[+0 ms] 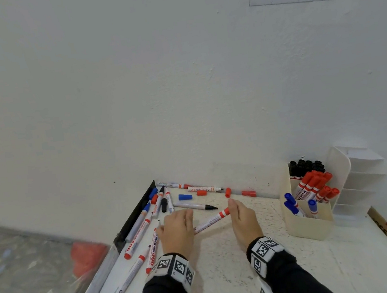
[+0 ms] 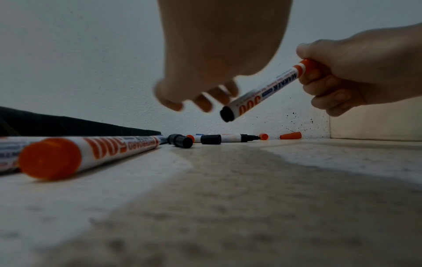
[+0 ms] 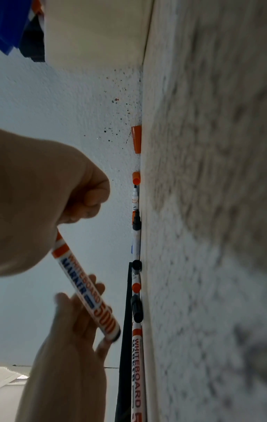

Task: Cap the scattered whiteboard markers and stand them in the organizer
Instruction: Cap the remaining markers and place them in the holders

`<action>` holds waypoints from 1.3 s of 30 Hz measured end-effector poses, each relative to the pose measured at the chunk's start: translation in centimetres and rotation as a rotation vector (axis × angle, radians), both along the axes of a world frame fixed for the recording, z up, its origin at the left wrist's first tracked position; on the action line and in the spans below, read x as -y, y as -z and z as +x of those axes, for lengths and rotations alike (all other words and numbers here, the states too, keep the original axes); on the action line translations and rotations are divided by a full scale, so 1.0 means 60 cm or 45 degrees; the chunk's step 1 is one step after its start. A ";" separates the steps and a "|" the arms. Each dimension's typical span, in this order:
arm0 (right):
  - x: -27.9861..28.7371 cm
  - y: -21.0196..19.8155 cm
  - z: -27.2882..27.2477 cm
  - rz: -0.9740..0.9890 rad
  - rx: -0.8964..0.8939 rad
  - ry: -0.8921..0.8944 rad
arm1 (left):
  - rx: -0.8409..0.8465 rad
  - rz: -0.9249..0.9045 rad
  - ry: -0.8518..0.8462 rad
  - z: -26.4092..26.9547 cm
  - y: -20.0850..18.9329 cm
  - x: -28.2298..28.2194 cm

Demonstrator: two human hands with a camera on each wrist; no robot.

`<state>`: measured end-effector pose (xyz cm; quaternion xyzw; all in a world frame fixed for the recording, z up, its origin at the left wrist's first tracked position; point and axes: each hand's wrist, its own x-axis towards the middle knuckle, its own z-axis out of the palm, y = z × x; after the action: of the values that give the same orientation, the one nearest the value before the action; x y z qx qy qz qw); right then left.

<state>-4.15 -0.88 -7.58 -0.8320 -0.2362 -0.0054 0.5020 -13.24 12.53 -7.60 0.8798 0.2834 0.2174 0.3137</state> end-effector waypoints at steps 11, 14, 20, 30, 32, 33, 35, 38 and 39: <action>0.001 0.007 0.008 -0.052 0.098 0.104 | -0.748 0.068 -0.407 -0.011 0.008 -0.006; 0.002 0.009 0.010 -0.051 0.092 0.106 | -0.686 0.072 -0.420 -0.014 0.008 -0.003; 0.001 0.013 0.014 -0.051 0.109 0.127 | -0.416 0.012 -0.435 -0.006 -0.003 -0.007; 0.013 -0.006 0.017 0.003 0.162 0.080 | 0.092 -0.299 -0.065 0.005 0.000 -0.007; 0.024 -0.030 0.023 0.145 0.152 0.097 | 0.115 -0.378 -0.015 0.004 0.005 -0.006; 0.032 -0.046 0.028 0.223 0.158 0.119 | 0.133 -0.404 0.012 0.004 0.008 -0.005; 0.053 -0.090 0.040 0.344 0.213 0.177 | 0.151 -0.448 0.064 0.005 0.014 -0.004; 0.103 -0.164 0.066 0.363 0.373 0.266 | 0.141 -0.468 0.106 0.006 0.016 -0.002; 0.124 -0.183 0.079 0.336 0.402 0.296 | 0.144 -0.467 0.112 0.006 0.015 -0.002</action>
<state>0.60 -8.33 3.42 -0.7695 -0.2115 -0.2240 0.5593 -12.88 12.63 -8.49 0.8058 0.2614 0.1972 0.4934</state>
